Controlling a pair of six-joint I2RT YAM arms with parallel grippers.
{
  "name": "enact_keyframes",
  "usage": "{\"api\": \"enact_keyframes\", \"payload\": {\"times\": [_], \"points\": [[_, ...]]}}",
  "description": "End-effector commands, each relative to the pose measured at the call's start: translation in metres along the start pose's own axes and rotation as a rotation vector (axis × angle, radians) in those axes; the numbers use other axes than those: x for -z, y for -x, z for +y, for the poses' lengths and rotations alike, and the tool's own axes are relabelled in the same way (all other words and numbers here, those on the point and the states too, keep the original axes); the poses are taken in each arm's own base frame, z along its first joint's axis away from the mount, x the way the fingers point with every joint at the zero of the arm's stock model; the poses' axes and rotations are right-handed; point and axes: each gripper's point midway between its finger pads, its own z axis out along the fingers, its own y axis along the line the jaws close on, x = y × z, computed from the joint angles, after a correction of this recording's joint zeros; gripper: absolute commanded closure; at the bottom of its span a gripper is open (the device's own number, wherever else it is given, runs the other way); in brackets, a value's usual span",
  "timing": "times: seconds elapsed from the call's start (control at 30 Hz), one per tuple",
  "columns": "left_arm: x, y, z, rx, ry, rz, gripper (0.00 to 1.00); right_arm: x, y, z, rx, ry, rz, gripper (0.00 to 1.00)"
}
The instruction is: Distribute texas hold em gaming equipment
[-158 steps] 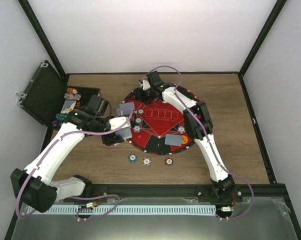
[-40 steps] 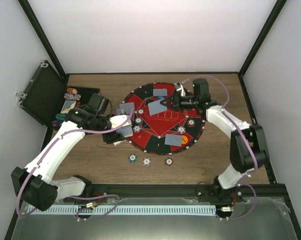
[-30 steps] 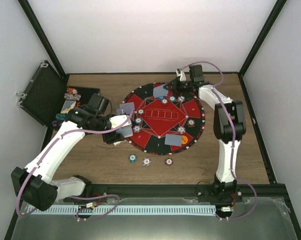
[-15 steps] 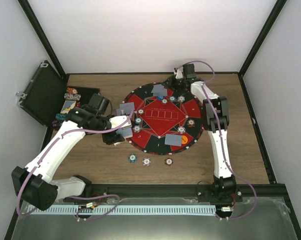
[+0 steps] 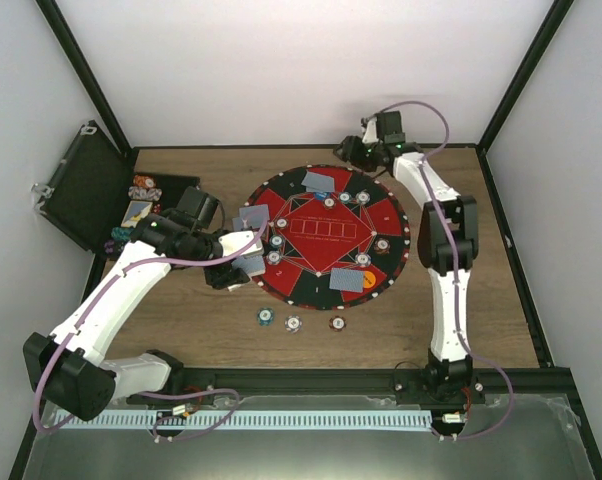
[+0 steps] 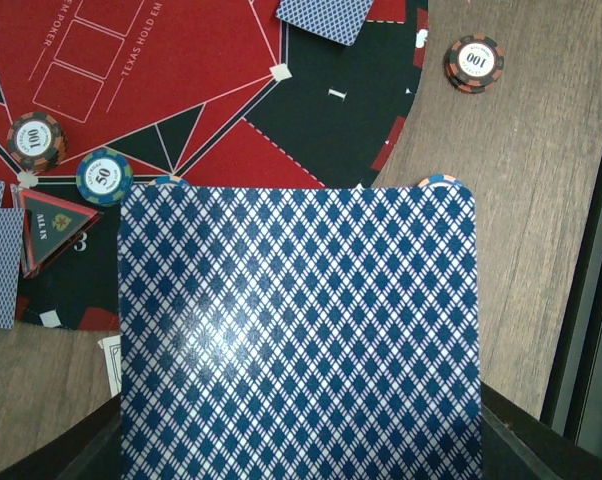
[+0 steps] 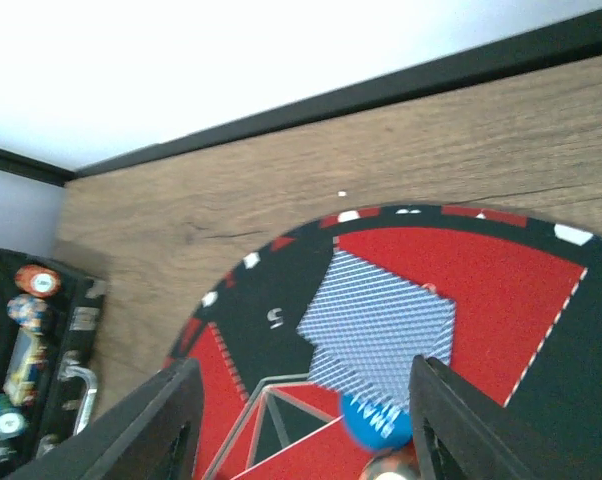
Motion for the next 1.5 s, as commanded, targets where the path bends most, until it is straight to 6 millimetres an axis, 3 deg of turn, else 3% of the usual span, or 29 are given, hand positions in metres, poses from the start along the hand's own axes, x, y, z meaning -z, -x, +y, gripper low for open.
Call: {"api": "enact_keyframes", "payload": {"times": [0.0, 0.17, 0.2, 0.43, 0.6, 0.83, 1.13, 1.47], "points": [[0.006, 0.009, 0.001, -0.025, 0.012, -0.034, 0.89, 0.057, 0.013, 0.050, 0.069, 0.052, -0.085, 0.39], [0.004, 0.008, 0.001, -0.032, 0.015, -0.040, 0.89, 0.086, -0.061, 0.100, 0.082, 0.183, 0.010, 0.23], [0.003, 0.009, 0.001, -0.032, 0.013, -0.042, 0.89, 0.099, -0.075, 0.116, 0.077, 0.242, 0.030, 0.20], [-0.001, 0.010, 0.003, -0.023, 0.003, -0.041, 0.89, 0.133, -0.199, 0.182, 0.052, 0.496, 0.230, 0.12], [-0.001, 0.010, 0.002, -0.027, -0.002, -0.046, 0.89, 0.164, -0.249, 0.208, 0.000, 0.640, 0.305, 0.11], [-0.001, 0.012, 0.003, -0.027, -0.001, -0.054, 0.89, 0.179, -0.280, 0.230, 0.003, 0.695, 0.360, 0.12], [0.005, 0.018, 0.002, -0.025, 0.006, -0.079, 0.89, 0.172, -0.286, 0.262, 0.033, 0.751, 0.410, 0.20], [0.007, 0.020, 0.002, -0.028, 0.009, -0.080, 0.89, 0.158, -0.298, 0.277, 0.050, 0.769, 0.463, 0.22]]}}
